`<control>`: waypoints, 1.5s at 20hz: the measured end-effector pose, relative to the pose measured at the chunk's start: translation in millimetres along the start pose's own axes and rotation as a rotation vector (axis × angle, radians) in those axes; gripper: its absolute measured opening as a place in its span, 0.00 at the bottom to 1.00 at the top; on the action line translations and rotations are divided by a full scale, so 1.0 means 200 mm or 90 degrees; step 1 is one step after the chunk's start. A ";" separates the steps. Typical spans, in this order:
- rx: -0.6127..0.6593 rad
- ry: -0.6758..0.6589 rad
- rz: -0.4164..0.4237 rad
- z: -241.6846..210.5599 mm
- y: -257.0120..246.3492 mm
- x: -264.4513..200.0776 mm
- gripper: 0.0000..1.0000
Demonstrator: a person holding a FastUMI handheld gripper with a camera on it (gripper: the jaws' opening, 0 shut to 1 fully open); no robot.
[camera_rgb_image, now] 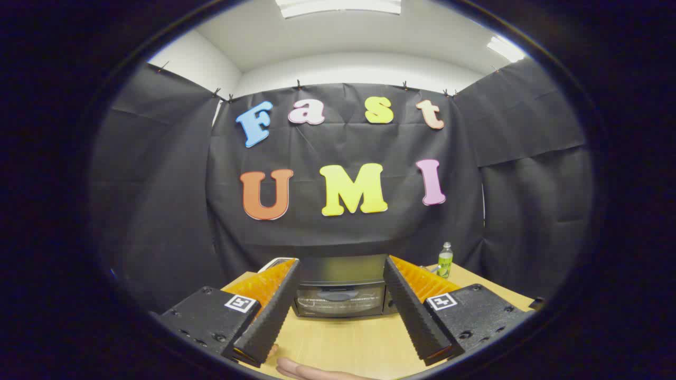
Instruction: Open the toaster oven, put the food inside, and close the toaster oven door.
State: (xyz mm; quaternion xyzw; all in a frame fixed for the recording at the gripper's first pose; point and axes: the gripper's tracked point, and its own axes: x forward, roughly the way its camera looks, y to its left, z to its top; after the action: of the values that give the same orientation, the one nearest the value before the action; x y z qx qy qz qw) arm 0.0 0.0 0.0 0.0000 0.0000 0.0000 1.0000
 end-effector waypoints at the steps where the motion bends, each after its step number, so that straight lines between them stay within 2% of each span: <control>1: -0.003 -0.002 -0.006 0.00 -0.01 -0.01 1.00; 8: 0.006 -0.019 -0.005 0.04 -0.02 -0.05 1.00; 13: 0.001 -0.009 -0.014 0.00 -0.03 0.00 1.00; 19: -0.014 -0.026 -0.004 0.05 0.00 0.08 1.00; 28: -0.008 -0.002 0.016 -0.09 0.05 0.34 1.00; 30: 0.002 0.017 0.025 -0.18 0.07 0.45 1.00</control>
State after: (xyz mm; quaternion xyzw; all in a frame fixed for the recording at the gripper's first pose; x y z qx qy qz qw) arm 89.9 14.9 -35.3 0.0014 0.0135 0.0194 0.9997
